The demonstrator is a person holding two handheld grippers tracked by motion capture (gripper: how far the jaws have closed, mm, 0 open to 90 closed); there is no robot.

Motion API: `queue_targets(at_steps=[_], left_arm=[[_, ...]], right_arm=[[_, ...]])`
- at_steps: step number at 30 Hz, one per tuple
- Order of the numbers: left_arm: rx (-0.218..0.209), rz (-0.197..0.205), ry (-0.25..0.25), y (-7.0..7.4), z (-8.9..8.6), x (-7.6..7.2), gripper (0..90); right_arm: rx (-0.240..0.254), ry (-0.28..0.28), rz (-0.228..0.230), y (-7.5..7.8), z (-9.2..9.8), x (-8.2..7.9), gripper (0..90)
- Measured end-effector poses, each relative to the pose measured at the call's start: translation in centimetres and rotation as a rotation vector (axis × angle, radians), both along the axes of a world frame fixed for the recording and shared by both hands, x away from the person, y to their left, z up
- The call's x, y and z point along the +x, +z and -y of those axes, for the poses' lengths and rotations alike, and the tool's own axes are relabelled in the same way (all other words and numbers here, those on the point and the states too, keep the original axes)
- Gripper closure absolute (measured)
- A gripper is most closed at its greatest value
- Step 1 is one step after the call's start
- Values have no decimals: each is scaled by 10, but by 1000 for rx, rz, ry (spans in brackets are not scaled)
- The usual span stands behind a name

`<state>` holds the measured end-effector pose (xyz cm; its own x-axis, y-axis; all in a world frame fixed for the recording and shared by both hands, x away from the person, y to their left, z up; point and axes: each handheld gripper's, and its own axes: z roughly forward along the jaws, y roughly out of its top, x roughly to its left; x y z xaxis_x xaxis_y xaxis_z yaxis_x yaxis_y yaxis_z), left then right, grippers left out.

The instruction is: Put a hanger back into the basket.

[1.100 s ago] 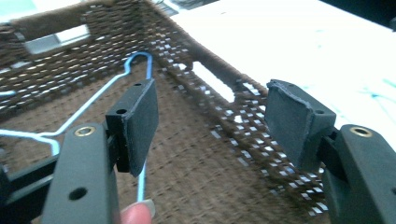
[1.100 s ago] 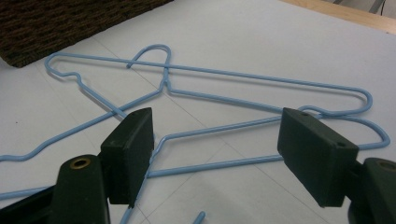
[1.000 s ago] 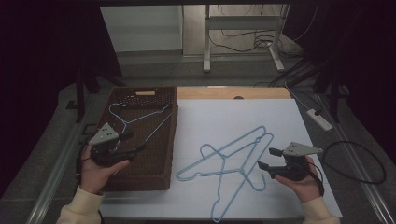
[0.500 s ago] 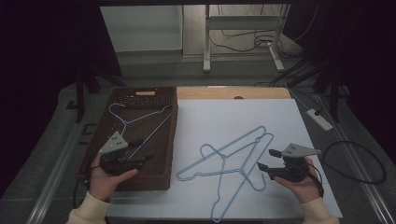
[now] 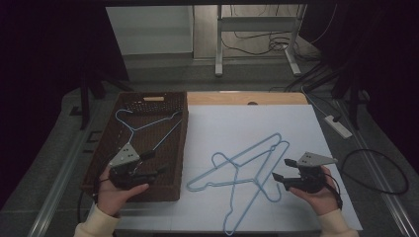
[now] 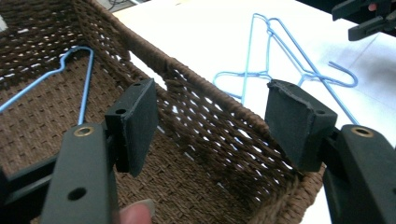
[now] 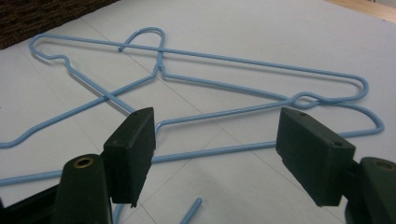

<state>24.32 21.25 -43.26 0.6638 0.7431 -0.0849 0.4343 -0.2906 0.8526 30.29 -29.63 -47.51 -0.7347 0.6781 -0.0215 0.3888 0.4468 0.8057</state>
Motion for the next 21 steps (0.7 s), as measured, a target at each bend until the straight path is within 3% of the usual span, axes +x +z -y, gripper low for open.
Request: queue_targets(at_steps=[7, 12, 15, 21], left_arm=[[8, -5, -13, -3, 6, -1, 346], [15, -4, -20, -4, 8, -2, 345], [16, -7, -25, -6, 9, -2, 343], [28, -11, -34, -8, 13, -3, 342]], right_arm=[[-55, -32, -39, 3, -7, -8, 323], [-110, -35, -106, -1, -21, -14, 349], [-158, -40, -138, -5, -32, -14, 358], [-198, -42, -168, -10, -46, -11, 371]])
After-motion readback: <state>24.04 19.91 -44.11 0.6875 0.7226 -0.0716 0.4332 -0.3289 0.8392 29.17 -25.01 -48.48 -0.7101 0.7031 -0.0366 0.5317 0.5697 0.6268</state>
